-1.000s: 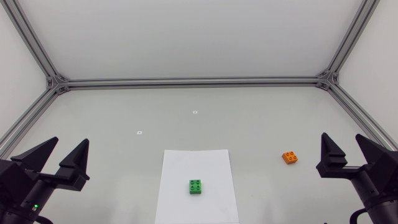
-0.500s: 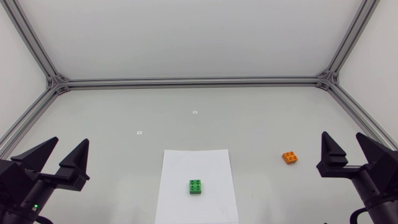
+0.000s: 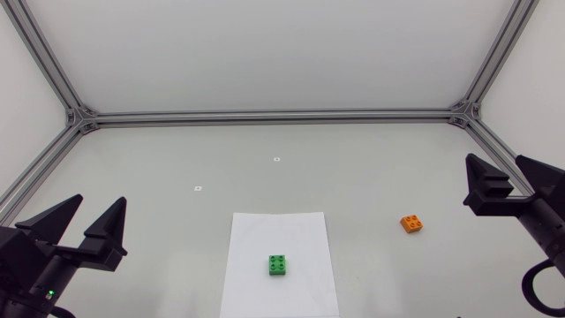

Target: Pick up the orange 2x2 brick with the right arm and stack it on top of the green 2x2 brick in the center

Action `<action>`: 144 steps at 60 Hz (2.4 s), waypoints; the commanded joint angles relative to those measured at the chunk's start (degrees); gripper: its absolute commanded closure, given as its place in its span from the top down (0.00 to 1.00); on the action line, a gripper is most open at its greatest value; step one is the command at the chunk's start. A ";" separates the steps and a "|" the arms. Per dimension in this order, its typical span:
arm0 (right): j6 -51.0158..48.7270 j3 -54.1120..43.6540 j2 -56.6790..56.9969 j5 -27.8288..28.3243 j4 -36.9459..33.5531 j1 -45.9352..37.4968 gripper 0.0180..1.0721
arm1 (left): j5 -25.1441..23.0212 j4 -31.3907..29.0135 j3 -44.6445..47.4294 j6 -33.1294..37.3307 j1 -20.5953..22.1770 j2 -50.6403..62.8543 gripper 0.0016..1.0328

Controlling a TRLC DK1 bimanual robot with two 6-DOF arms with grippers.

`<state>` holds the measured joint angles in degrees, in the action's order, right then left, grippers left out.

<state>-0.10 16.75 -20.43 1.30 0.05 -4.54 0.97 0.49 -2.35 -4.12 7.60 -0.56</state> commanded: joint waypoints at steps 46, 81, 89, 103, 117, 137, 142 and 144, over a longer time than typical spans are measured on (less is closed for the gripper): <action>-14.58 32.82 -48.31 0.46 -30.99 -0.03 0.96 | 0.17 -0.58 2.35 -1.15 0.40 -0.15 0.96; -17.22 35.63 -68.61 5.73 -38.29 -1.97 0.94 | 0.17 -0.58 2.35 -1.15 0.40 -0.15 0.96; -17.04 35.28 -71.33 4.32 -36.71 -1.53 0.88 | 0.17 -0.58 2.35 -1.15 0.40 -0.15 0.96; -15.46 35.19 -74.32 2.30 -34.86 -0.12 0.86 | 0.17 -0.58 2.35 -1.15 0.40 -0.15 0.96; -13.35 34.57 -75.46 2.13 -33.63 0.76 0.78 | 0.17 -0.58 2.35 -1.15 0.40 -0.15 0.96; -13.61 32.73 -77.66 1.60 -30.82 0.32 0.71 | 0.17 -0.58 2.35 -1.15 0.40 -0.15 0.96; -13.70 32.47 -77.31 1.69 -30.73 0.32 0.67 | 0.17 -0.58 2.35 -1.15 0.40 -0.15 0.96; -13.79 32.38 -77.05 1.69 -30.73 0.40 0.64 | 0.17 -0.58 2.35 -1.15 0.40 -0.15 0.96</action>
<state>-14.59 50.43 -97.19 3.16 -31.07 -4.16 0.97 0.47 -2.35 -4.12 7.60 -0.56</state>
